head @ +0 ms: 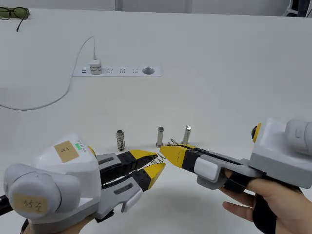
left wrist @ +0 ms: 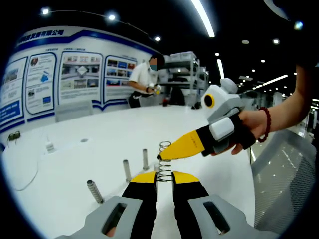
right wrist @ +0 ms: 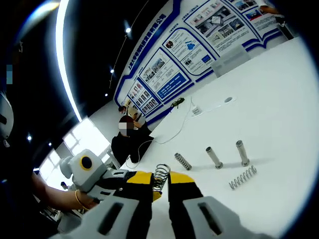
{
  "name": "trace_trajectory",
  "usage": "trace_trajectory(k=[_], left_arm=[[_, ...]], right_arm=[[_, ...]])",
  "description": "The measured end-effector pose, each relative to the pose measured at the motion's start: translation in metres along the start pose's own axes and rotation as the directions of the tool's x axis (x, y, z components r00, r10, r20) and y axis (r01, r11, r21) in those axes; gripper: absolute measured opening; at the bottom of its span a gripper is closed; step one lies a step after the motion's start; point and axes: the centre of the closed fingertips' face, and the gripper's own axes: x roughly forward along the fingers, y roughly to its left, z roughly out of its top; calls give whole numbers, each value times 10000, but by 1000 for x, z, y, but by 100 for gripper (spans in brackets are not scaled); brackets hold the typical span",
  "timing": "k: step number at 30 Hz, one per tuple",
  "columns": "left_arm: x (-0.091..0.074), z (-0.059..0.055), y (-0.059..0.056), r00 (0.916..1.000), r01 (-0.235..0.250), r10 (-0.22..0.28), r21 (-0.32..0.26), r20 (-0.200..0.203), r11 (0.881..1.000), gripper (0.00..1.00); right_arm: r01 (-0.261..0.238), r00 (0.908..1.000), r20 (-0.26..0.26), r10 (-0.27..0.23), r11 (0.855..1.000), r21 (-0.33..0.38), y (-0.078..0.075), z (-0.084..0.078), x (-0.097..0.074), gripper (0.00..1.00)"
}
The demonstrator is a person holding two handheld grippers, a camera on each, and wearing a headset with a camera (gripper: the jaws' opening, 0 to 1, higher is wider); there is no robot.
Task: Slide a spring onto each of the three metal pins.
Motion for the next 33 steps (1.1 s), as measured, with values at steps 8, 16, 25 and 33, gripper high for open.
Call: trace_trajectory(k=[8,16,25,33], left_arm=[[2,-8,0,9994,-5,4,-43,-332,10000,20],[2,-15,0,9979,-107,96,-180,-636,9998,31],[0,-22,1,9961,-253,225,-322,-849,9992,38],[-1,-28,0,9945,-287,229,-557,-1026,9980,46]], right_arm=[[389,9988,-249,-425,9906,-1315,-3,2,1,12],[731,9938,-543,-971,9376,-3400,-6,8,3,12],[722,9890,-745,-1277,8569,-5104,-7,13,7,12],[843,9806,-811,-1786,7569,-6481,-13,20,10,12]])
